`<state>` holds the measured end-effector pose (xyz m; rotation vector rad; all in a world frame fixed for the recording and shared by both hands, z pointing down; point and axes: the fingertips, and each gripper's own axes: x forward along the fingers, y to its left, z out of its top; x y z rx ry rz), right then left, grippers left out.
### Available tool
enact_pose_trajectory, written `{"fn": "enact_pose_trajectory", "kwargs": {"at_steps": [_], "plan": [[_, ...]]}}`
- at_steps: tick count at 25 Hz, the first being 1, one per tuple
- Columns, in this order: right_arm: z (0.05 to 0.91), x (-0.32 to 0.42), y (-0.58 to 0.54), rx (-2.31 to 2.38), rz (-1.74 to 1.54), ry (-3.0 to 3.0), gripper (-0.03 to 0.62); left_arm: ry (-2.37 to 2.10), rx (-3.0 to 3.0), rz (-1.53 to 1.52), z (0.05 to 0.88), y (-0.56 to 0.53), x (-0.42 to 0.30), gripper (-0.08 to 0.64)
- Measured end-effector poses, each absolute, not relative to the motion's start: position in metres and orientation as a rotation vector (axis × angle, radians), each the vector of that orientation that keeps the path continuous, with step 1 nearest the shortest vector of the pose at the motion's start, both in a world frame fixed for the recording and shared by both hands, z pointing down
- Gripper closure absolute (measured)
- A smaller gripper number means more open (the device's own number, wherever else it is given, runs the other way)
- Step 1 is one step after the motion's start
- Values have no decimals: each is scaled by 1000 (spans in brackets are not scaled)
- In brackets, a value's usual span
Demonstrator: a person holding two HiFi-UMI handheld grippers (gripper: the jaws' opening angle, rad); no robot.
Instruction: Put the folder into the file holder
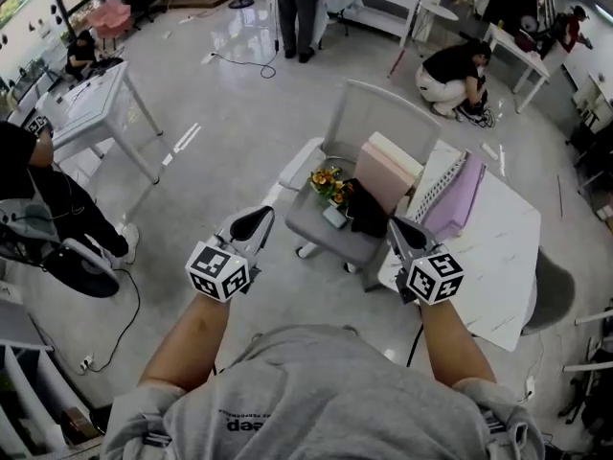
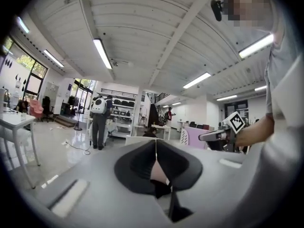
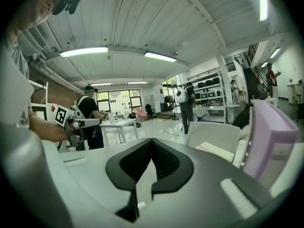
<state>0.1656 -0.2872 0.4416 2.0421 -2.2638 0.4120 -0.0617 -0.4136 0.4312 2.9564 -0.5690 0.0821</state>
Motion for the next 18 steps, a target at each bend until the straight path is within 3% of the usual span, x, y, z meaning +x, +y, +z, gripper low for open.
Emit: {"fn": "enact_pose_trajectory", "kwargs": {"at_steps": [9, 18], "plan": [[394, 102, -373, 1838, 294, -2426, 595, -872, 2869, 9, 397, -444, -168, 502], [389, 78, -394, 1795, 281, -2447, 595, -907, 2844, -36, 387, -439, -197, 502]]}}
